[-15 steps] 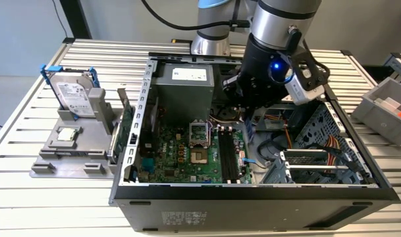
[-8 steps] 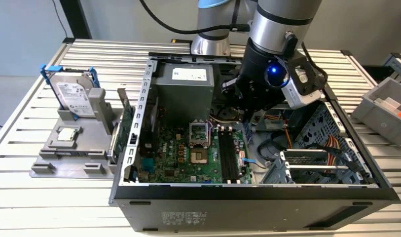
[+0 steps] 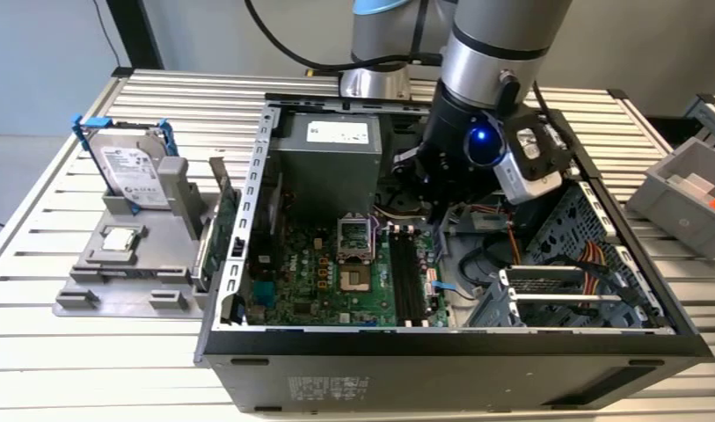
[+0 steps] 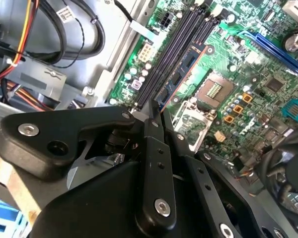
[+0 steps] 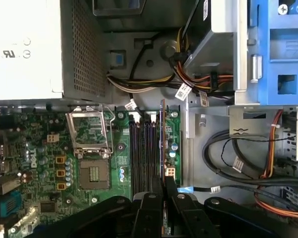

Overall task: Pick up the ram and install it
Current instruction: 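Insert the ram into the slot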

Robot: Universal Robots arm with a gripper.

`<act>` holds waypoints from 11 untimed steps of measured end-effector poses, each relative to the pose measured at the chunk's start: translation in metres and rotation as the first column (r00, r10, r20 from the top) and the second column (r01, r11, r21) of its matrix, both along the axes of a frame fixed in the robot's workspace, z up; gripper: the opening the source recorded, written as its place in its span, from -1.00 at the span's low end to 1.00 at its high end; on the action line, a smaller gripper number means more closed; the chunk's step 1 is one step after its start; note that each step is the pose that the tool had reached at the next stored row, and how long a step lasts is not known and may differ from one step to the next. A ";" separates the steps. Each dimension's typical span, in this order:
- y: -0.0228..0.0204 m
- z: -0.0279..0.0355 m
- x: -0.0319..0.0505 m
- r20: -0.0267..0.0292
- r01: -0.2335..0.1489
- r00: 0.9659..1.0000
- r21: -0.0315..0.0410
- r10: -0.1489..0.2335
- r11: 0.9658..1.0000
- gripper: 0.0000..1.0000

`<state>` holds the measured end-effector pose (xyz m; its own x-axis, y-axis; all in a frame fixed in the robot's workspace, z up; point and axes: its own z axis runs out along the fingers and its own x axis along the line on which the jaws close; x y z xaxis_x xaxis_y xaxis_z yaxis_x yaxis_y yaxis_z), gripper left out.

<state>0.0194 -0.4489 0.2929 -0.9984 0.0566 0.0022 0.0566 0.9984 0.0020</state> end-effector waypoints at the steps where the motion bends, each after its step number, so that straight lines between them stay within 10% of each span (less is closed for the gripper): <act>1: 0.0000 -0.0018 -0.0002 0.000 0.000 1.000 0.000 0.000 1.000 -1.00; 11: 0.0000 -0.0185 -0.0017 0.001 0.000 1.000 0.000 0.000 1.000 -1.00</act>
<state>0.0178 -0.4489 0.2744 -0.9984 0.0564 0.0015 0.0564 0.9984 0.0020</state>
